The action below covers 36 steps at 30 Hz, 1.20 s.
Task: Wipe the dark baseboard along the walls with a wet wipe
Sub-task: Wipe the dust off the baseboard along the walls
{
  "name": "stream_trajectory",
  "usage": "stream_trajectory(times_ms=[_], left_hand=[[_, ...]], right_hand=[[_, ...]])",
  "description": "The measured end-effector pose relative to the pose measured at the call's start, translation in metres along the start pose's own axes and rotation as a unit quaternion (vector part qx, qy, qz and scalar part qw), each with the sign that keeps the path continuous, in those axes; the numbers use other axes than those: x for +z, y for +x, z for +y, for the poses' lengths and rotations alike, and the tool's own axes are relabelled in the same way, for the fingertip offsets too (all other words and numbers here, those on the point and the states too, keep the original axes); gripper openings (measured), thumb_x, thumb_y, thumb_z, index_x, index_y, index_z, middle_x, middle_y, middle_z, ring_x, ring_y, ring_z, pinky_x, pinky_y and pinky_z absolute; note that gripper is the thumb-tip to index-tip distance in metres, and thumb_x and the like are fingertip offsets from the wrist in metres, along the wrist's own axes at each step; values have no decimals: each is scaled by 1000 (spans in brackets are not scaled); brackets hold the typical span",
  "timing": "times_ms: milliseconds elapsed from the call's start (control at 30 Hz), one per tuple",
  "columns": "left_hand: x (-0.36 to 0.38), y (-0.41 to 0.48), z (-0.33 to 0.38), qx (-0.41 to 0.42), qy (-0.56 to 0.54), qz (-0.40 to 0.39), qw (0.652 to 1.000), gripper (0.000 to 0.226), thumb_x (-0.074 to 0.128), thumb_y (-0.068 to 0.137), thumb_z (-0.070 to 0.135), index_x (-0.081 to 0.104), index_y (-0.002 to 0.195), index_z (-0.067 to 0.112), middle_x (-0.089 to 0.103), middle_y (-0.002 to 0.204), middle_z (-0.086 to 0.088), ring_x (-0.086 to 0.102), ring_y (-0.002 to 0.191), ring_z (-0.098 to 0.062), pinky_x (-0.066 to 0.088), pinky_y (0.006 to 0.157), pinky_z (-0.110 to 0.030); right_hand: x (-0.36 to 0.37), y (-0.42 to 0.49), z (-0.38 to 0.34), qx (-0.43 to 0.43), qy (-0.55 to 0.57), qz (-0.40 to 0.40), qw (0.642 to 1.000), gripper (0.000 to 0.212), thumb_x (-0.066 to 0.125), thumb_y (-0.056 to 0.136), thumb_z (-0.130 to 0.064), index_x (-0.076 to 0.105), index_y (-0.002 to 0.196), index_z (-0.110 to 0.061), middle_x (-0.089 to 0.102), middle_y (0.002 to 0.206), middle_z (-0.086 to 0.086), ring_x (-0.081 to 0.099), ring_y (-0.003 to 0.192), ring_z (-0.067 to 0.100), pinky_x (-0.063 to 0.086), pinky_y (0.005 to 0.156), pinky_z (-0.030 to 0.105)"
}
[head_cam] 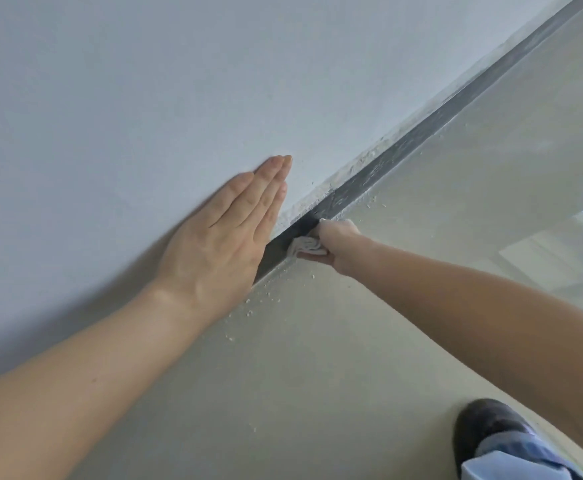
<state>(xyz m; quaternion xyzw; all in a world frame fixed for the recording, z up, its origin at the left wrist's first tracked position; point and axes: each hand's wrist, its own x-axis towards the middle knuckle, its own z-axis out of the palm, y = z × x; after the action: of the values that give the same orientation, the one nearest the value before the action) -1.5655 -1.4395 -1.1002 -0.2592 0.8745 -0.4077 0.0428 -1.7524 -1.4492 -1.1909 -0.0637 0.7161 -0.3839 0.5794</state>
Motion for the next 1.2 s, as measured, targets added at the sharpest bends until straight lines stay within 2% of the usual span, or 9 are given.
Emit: stream_trajectory(times_ms=[67, 167, 267, 433, 533, 767, 1000, 1133, 1200], left_hand=[[2, 5, 2, -12, 17, 6, 1000, 63, 9, 91, 20, 0, 148, -6, -9, 156, -21, -3, 146, -29, -7, 118, -39], [2, 12, 6, -37, 16, 4, 999, 66, 19, 90, 22, 3, 149, -4, -6, 158, -17, -2, 146, -26, -5, 118, -37], [-2, 16, 13, -62, -1, -7, 998, 71, 30, 86, 20, 7, 150, -1, -1, 159, -13, 2, 146, -23, -3, 119, -36], [-3, 19, 14, -70, -2, -14, 997, 73, 38, 84, 21, 14, 151, 3, 7, 159, -8, 7, 145, -19, 1, 118, -33], [-6, 19, 12, -72, -5, -18, 997, 72, 38, 84, 20, 16, 151, 4, 10, 159, -6, 11, 145, -17, 3, 117, -32], [0, 19, 18, -85, 11, -21, 996, 70, 40, 84, 20, 21, 150, 7, 11, 159, -4, 8, 145, -18, -2, 118, -32], [-4, 22, 18, -81, 25, -22, 996, 70, 39, 84, 21, 22, 150, 6, 13, 159, -5, 12, 144, -18, 4, 117, -33], [-7, 21, 19, -91, 14, -27, 995, 69, 36, 85, 19, 17, 151, 7, 9, 160, -5, 7, 145, -18, 0, 117, -33], [-7, 21, 20, -98, 9, -27, 995, 70, 37, 85, 18, 17, 151, 7, 8, 160, -4, 5, 146, -18, -2, 117, -33]], right_hand=[[-26, 6, -14, -33, 61, 6, 998, 15, 43, 94, 3, 49, 85, -8, 54, 106, 15, 61, 77, 21, 61, 66, 28], [-63, 14, -33, -43, 171, 62, 982, 20, 49, 90, 4, 60, 107, 3, 63, 102, 12, 65, 75, 21, 61, 60, 28], [-70, 3, -32, 16, 134, 75, 988, 20, 47, 90, 2, 65, 99, 3, 66, 81, 13, 65, 60, 22, 60, 55, 30], [-17, -31, -1, 109, 95, -102, 984, 15, 48, 90, 1, 59, 81, 0, 64, 77, 17, 63, 57, 24, 60, 64, 32], [-19, -21, -21, 86, 123, -79, 985, 14, 43, 93, 2, 53, 83, 1, 57, 75, 14, 57, 55, 21, 56, 44, 25], [-83, -4, -62, 41, 148, -33, 988, 21, 43, 94, -7, 60, 85, 1, 62, 68, 13, 57, 38, 16, 51, 39, 22], [-34, -40, -27, 105, 92, -175, 975, 20, 42, 93, 1, 56, 79, 0, 62, 71, 15, 59, 50, 21, 56, 53, 27], [-46, -20, -50, 41, 129, -130, 982, 22, 42, 95, 3, 46, 75, -7, 53, 76, 8, 57, 56, 14, 52, 44, 20], [-65, -5, -58, 16, 163, -76, 984, 17, 44, 94, 1, 48, 79, -7, 55, 87, 9, 57, 64, 14, 53, 49, 19]])
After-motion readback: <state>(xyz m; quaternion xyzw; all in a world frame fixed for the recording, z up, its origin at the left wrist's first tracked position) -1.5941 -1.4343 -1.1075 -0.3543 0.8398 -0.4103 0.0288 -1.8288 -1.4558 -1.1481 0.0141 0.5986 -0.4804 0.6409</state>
